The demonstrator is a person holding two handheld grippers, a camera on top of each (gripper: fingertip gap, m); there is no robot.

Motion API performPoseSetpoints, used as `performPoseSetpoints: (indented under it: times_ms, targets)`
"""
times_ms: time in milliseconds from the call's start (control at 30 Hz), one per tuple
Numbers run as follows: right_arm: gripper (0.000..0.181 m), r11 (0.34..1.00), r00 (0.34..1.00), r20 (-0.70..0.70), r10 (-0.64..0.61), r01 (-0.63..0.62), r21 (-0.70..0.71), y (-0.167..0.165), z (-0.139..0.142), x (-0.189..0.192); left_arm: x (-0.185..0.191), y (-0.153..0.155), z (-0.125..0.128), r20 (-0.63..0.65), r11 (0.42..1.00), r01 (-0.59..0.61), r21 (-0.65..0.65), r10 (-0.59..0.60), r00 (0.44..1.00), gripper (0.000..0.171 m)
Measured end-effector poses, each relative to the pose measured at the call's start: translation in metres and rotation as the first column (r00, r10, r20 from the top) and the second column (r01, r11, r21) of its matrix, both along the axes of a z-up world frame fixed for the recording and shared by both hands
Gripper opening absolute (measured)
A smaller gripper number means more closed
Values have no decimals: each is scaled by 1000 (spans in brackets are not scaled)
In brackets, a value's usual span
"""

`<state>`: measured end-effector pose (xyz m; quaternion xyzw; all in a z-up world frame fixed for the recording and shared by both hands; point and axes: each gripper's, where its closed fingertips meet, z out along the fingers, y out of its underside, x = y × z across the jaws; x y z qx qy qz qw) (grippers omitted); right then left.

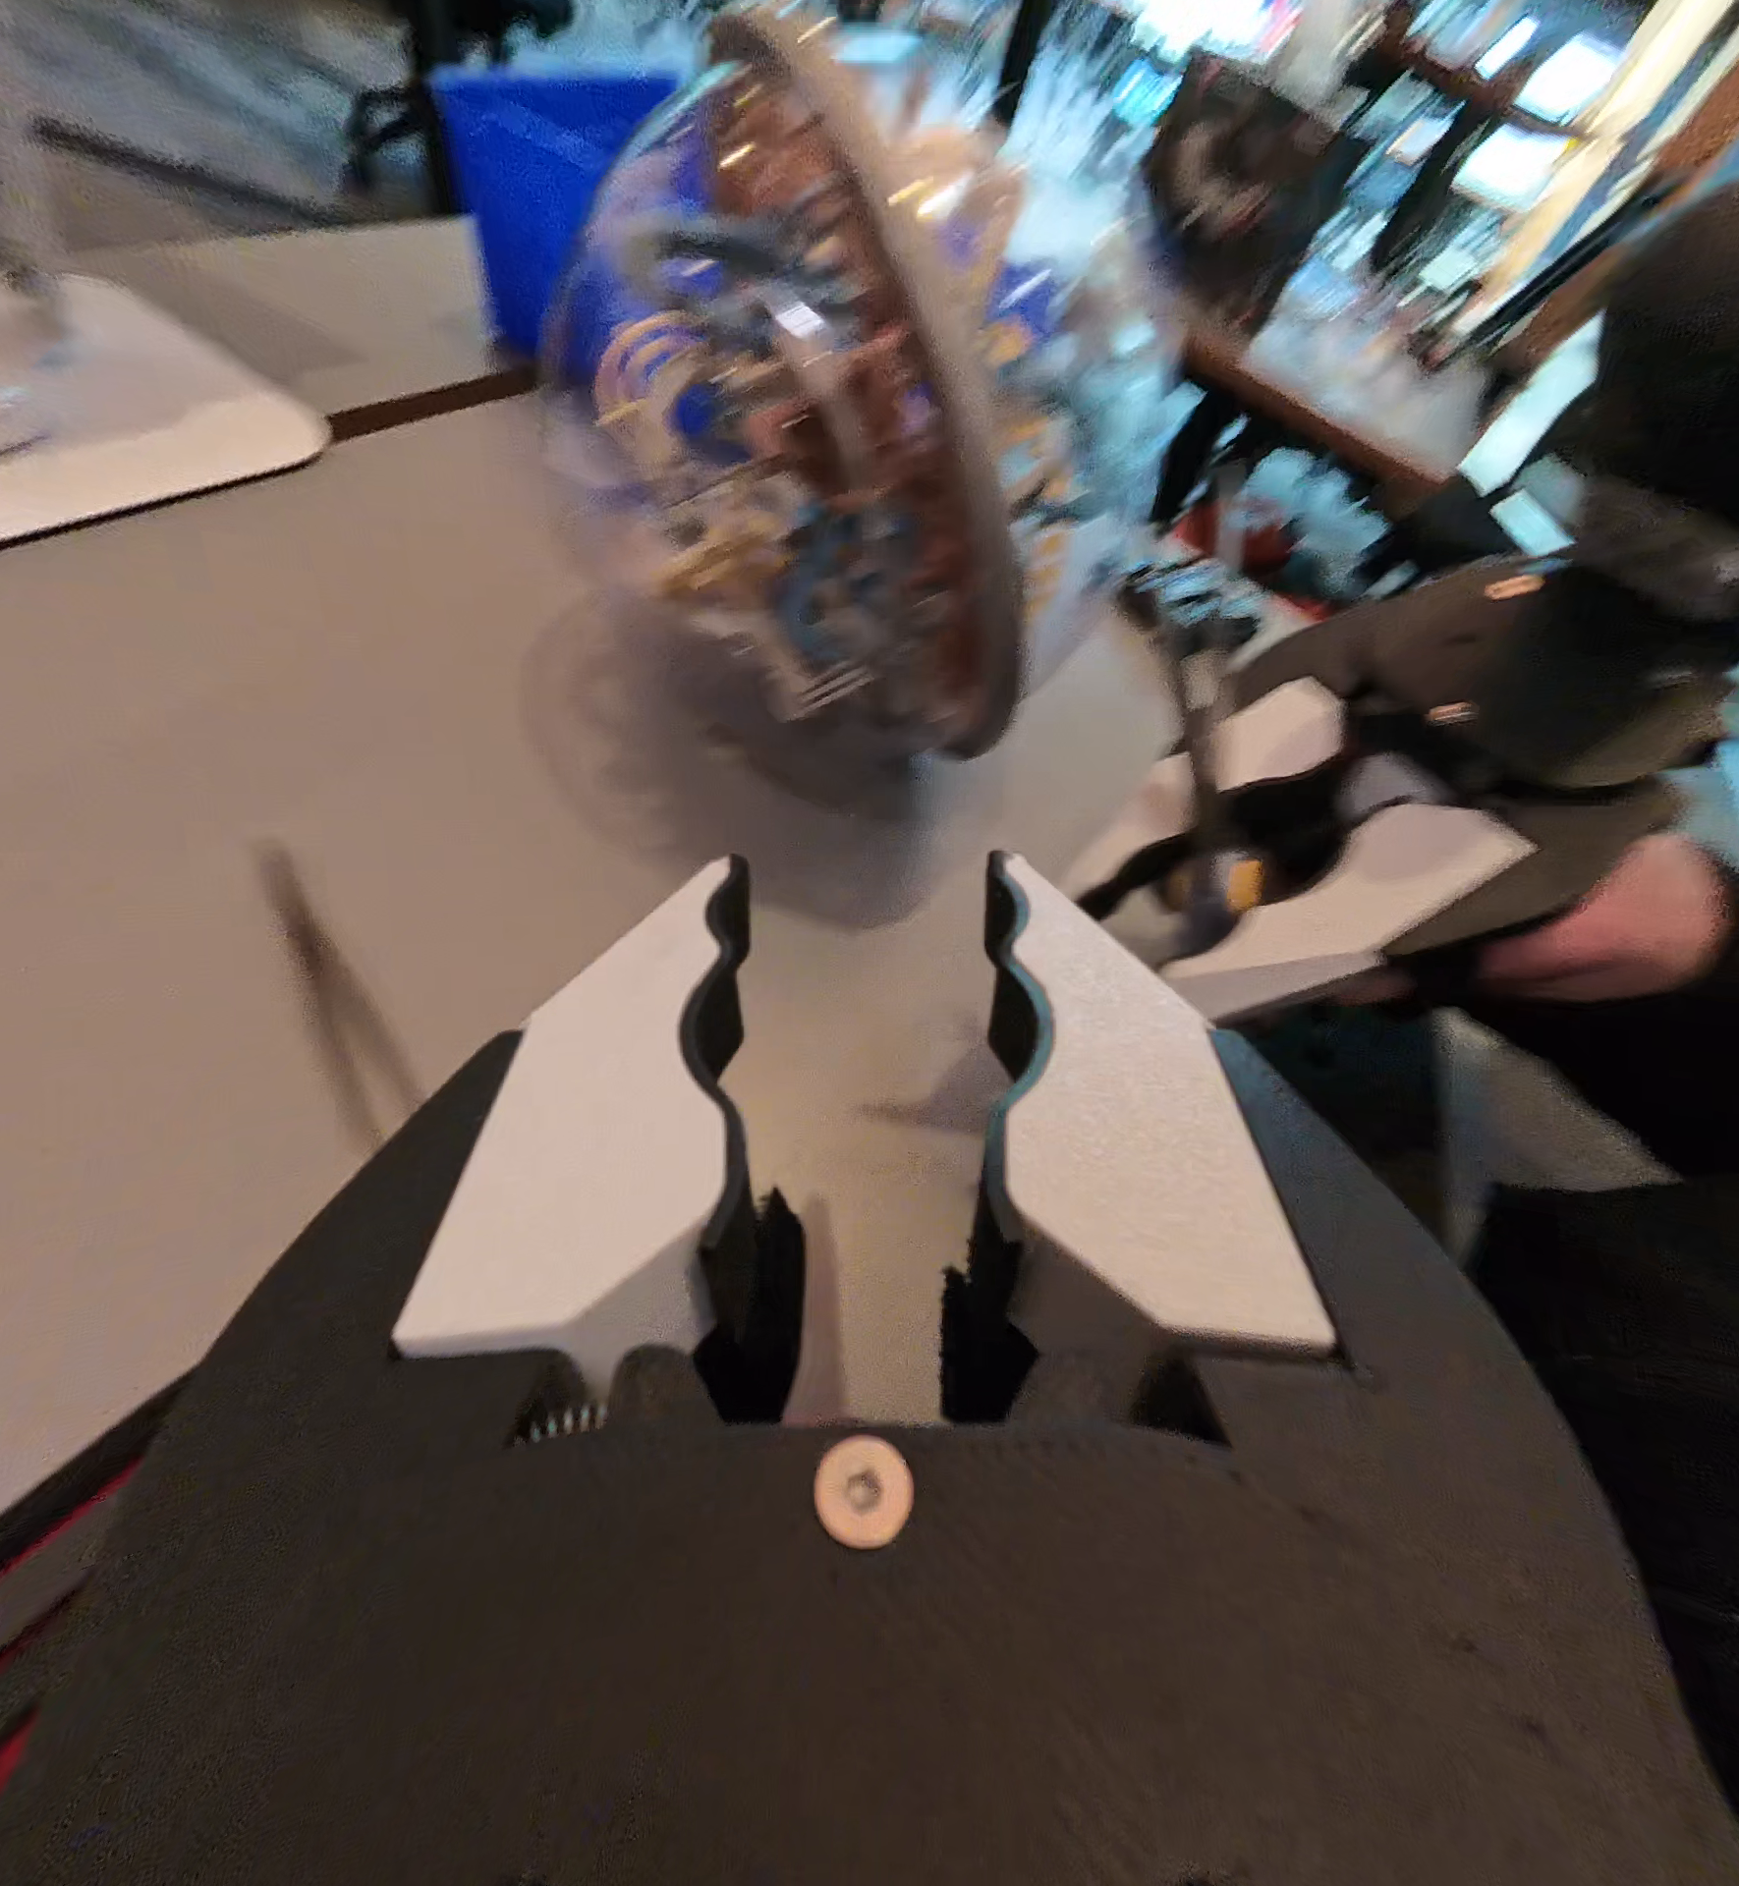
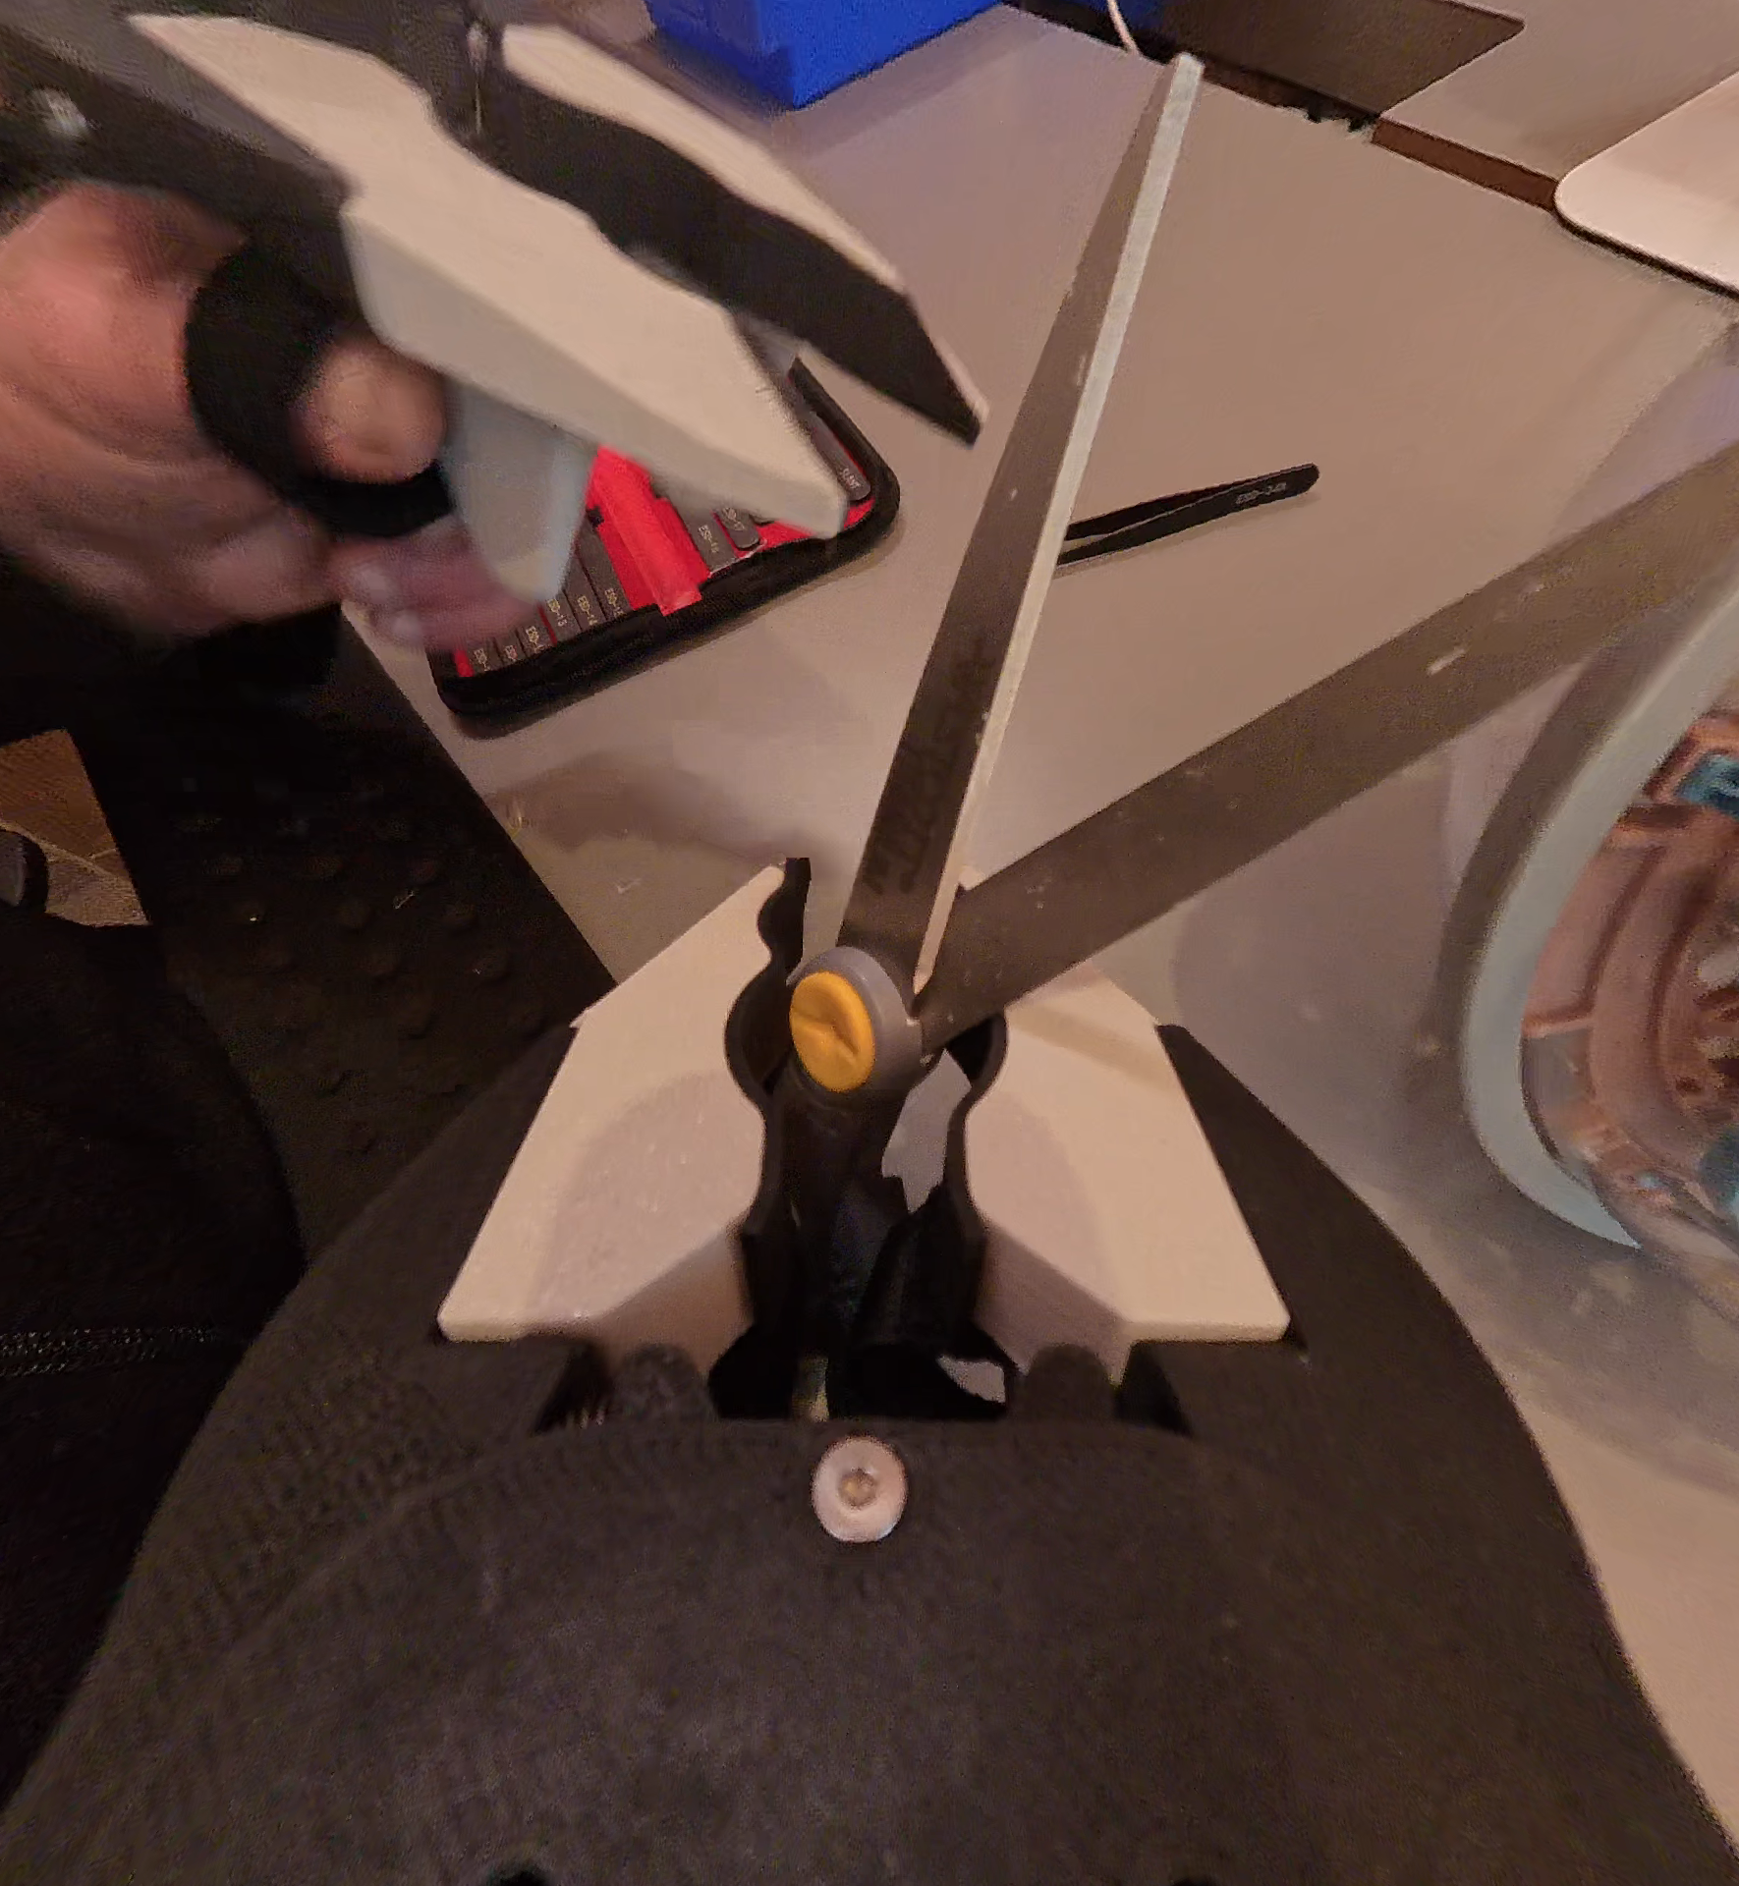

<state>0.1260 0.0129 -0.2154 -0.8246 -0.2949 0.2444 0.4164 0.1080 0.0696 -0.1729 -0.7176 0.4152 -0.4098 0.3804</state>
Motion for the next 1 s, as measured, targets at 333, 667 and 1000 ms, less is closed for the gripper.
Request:
performPoseSetpoints:
  times_ms: [333,667,1000]
  targets:
    - [42,995,997,70,43,-36,-97,18,-27,-26,-31,104,-109,-501,998,-63,-25,42,864,66]
    - [76,991,988,142,56,-38,-127,22,-42,-24,-24,118,-116,-507,999,-34,30,44,861,7]
    - [131,986,952,287,103,-60,-155,14,-47,-10,-22,117,-83,-432,970,68,233,40,901,2]
